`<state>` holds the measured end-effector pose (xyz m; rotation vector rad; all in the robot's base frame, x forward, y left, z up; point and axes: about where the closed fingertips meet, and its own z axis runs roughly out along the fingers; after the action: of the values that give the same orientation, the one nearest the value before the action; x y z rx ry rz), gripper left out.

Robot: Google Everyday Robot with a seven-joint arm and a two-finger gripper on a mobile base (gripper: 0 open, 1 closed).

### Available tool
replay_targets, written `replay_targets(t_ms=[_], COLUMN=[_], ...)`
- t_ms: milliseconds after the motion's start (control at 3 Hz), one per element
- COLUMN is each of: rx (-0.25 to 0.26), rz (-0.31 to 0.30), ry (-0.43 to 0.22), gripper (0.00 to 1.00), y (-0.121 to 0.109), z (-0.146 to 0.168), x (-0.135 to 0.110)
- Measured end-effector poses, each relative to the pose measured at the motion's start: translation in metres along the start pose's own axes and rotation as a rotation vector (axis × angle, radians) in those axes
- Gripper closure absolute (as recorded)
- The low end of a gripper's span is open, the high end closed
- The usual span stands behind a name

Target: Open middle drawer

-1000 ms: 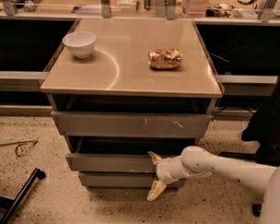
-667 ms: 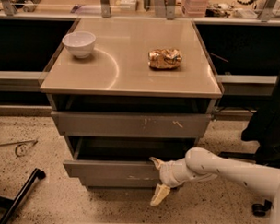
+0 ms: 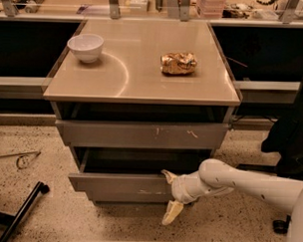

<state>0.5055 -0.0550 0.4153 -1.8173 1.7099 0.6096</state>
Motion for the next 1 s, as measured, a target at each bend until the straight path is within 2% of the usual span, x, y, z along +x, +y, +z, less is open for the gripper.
replay_targets(t_ms=[333, 667, 1000], rx=[-0.07, -0.07, -0.091], rz=[0.034, 0.034, 0.078], ry=[0.005, 0.004, -0.008], gripper=[0.0, 0.0, 0.0], y=[0.025, 0.024, 0.048], z=[0.0, -0.003, -0.012], x=[-0.001, -0.004, -0.005])
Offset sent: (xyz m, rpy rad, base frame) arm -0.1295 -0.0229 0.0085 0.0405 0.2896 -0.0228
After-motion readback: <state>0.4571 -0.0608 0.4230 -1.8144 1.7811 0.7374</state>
